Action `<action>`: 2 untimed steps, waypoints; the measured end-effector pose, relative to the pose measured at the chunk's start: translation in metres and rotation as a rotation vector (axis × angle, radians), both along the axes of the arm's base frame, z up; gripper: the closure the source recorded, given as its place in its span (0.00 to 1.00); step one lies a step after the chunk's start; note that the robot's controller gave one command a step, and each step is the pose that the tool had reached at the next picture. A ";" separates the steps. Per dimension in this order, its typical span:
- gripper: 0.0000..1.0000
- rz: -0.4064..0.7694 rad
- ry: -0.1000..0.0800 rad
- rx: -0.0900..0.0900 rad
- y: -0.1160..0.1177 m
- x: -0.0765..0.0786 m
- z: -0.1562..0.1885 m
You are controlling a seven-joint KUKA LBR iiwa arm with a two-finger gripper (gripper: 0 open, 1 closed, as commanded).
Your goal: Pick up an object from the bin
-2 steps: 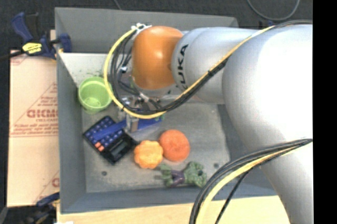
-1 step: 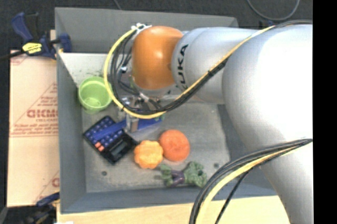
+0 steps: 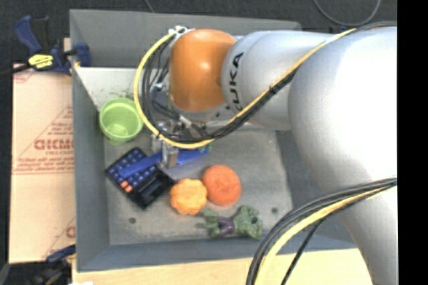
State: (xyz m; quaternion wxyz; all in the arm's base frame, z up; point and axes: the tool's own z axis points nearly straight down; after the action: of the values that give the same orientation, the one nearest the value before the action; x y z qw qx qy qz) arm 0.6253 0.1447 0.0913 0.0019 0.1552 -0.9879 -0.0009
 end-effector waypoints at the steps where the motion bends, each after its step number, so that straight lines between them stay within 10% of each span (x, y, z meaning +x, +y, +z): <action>1: 1.00 -0.001 -0.011 0.002 0.000 0.003 0.034; 2: 1.00 -0.001 -0.013 0.002 0.000 0.004 0.055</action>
Offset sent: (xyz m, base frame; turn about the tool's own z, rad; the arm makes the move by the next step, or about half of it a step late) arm 0.0022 0.0002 0.0382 0.0007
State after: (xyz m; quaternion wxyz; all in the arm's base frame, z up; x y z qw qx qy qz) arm 0.6289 0.1448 0.1467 -0.0046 0.1546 -0.9880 -0.0008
